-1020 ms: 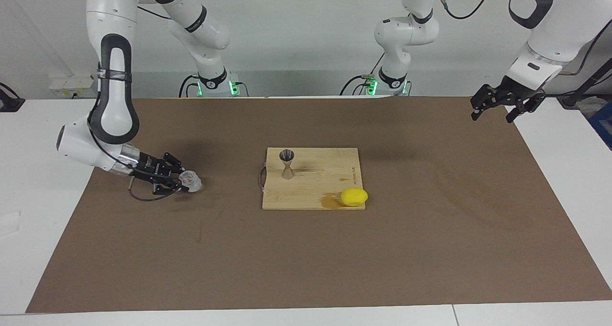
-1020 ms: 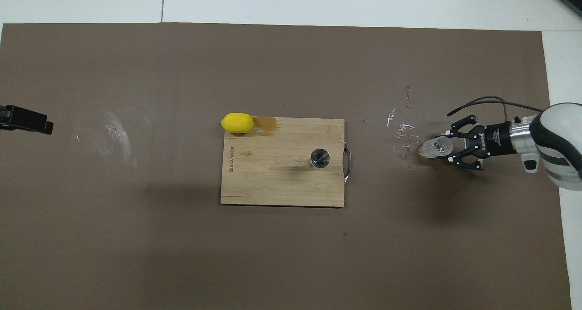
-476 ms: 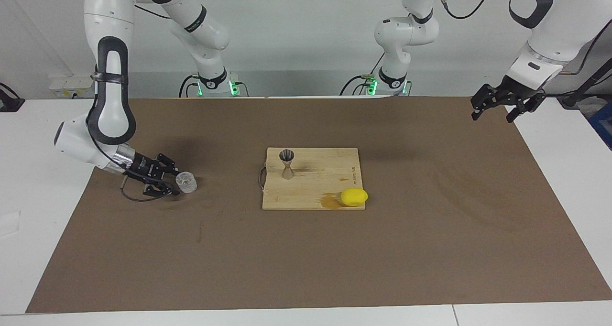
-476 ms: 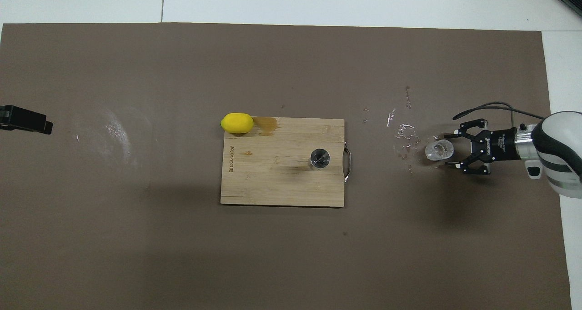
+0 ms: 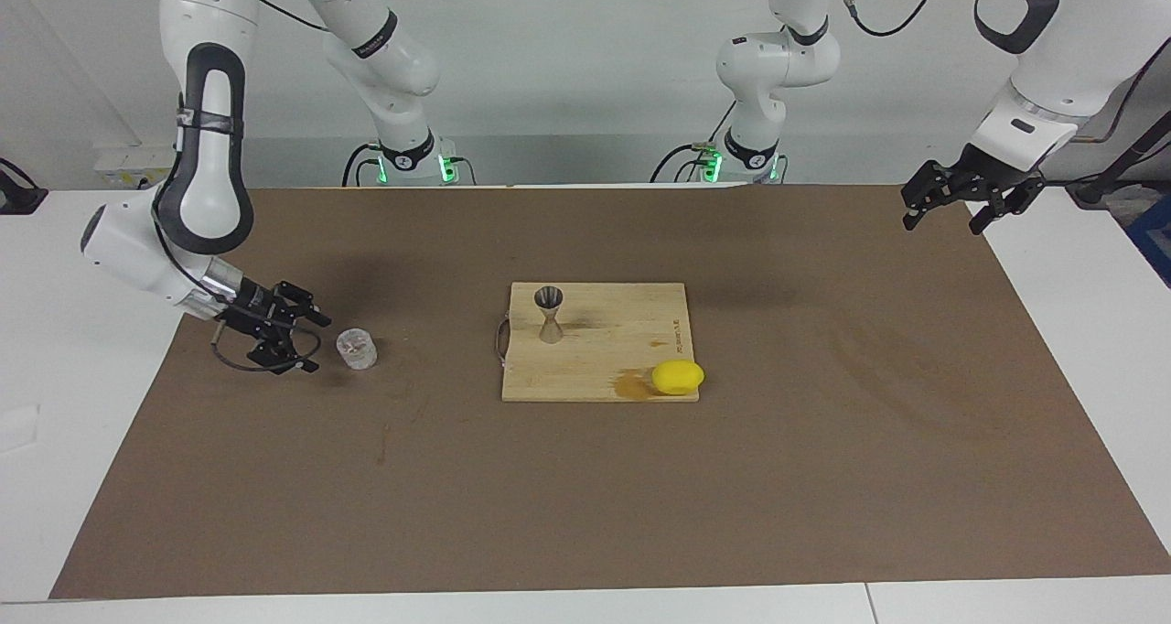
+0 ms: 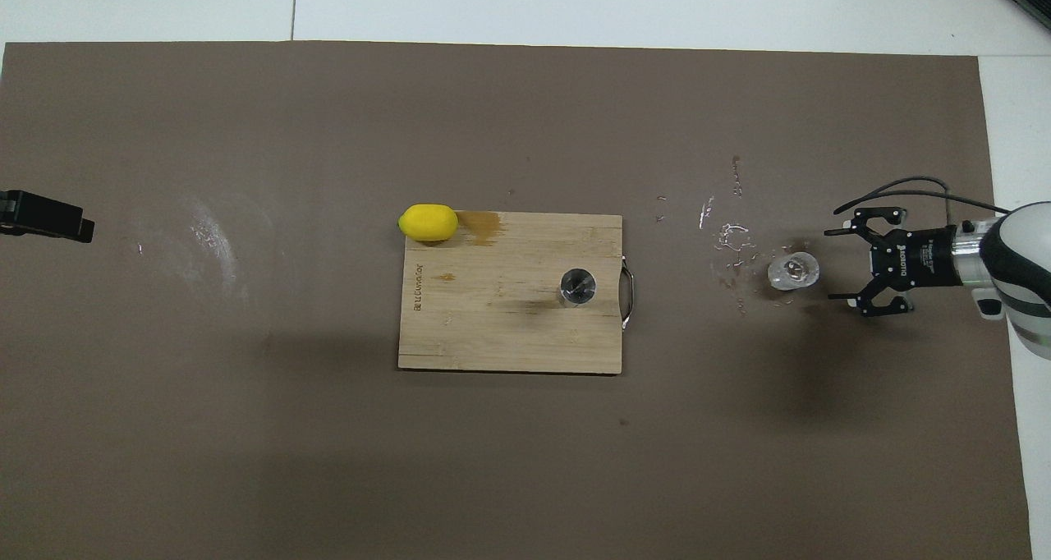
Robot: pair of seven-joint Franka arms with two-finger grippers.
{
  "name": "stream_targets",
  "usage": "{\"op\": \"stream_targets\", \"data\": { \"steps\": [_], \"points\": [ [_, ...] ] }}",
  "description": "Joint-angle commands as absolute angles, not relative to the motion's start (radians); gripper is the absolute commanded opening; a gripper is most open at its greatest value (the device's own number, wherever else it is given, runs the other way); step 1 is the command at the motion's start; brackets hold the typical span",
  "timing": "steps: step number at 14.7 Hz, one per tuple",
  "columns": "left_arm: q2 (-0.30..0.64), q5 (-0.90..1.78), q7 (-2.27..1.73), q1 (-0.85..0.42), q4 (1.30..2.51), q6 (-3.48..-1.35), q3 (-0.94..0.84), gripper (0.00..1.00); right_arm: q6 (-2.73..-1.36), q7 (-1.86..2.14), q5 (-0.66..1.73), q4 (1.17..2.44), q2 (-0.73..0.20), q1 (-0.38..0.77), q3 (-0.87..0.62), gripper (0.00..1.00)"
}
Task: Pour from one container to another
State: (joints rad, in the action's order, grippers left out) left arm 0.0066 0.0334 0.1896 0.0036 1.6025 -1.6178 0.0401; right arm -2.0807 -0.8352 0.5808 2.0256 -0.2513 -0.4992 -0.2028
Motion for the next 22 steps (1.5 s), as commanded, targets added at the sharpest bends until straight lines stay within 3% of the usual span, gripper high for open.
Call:
{"op": "stream_targets", "data": {
  "steps": [1,8,15,22],
  "points": [
    [-0.023,0.018,0.178,-0.008,1.637,-1.641,0.044,1.0,-2.065,-0.807,0.499,2.056,-0.163,-0.5,-0.213,0.99],
    [-0.023,0.018,0.178,-0.003,1.637,-1.643,0.044,1.0,-1.908,-0.434,0.282,2.043,-0.121,-0.358,-0.216,0.99],
    [-0.023,0.018,0.178,-0.005,1.638,-1.643,0.044,1.0,-1.898,-0.4,0.14,1.996,-0.016,-0.192,-0.222,0.99],
    [-0.023,0.018,0.178,-0.012,1.638,-1.64,0.044,1.0,-1.743,-0.393,-0.003,1.761,0.012,-0.08,-0.229,1.0]
  ]
}}
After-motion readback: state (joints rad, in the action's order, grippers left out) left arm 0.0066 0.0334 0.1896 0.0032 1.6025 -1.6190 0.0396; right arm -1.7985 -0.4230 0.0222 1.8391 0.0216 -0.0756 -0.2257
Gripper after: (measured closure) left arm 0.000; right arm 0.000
